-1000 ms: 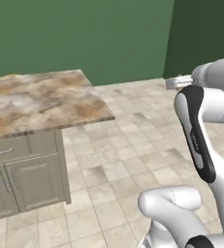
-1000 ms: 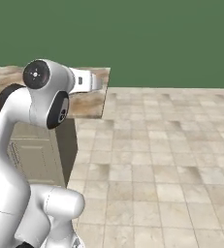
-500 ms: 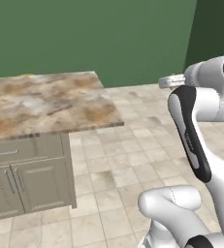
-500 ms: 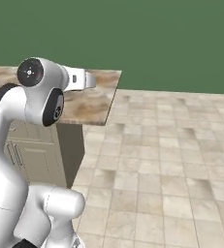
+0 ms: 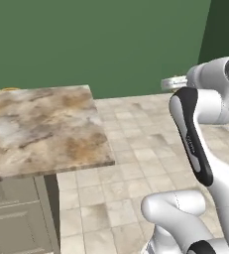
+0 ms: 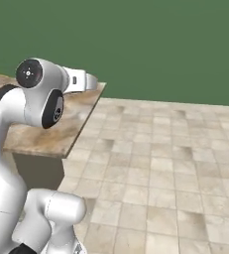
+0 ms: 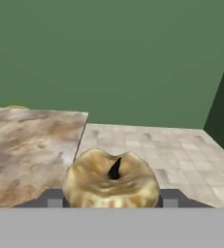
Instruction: Get the candle and the beer from the cabinet and move them to the dining counter.
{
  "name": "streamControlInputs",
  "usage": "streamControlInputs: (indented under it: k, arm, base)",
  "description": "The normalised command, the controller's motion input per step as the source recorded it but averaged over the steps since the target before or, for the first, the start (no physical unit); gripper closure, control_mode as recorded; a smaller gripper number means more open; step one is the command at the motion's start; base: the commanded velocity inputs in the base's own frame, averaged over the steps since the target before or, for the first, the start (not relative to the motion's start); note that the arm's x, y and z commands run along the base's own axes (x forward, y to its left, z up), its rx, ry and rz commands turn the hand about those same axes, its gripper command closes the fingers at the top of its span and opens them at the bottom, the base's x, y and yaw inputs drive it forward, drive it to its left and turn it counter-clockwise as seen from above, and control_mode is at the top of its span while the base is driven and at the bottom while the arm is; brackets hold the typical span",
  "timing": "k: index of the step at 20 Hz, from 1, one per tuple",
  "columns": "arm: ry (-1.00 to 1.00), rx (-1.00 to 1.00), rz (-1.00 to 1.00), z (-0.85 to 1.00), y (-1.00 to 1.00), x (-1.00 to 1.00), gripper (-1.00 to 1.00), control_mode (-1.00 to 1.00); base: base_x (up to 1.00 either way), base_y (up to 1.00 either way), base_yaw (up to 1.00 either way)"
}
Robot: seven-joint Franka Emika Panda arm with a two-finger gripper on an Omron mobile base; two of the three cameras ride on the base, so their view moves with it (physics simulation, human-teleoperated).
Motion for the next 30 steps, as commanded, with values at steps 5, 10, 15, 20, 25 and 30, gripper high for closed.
streamControlInputs:
  k: [5,10,15,20,25,30]
  arm:
    - [0.0,0.0,0.0,0.0,0.0,0.0,1.0,1.0]
    - [0.0,0.0,0.0,0.0,0.0,0.0,1.0,1.0]
    - [0.0,0.0,0.0,0.0,0.0,0.0,1.0,1.0]
    - [0.0,0.0,0.0,0.0,0.0,0.0,1.0,1.0]
    - [0.0,0.0,0.0,0.0,0.0,0.0,1.0,1.0]
    - [0.0,0.0,0.0,0.0,0.0,0.0,1.0,1.0]
  base:
    - [0.4,-1.0,0.31]
    - [0.2,-1.0,0.32]
    - [0.15,-1.0,0.33]
    - [0.06,-1.0,0.26]
    - [0.46,-0.95,0.45]
    - [0.71,-0.68,0.61]
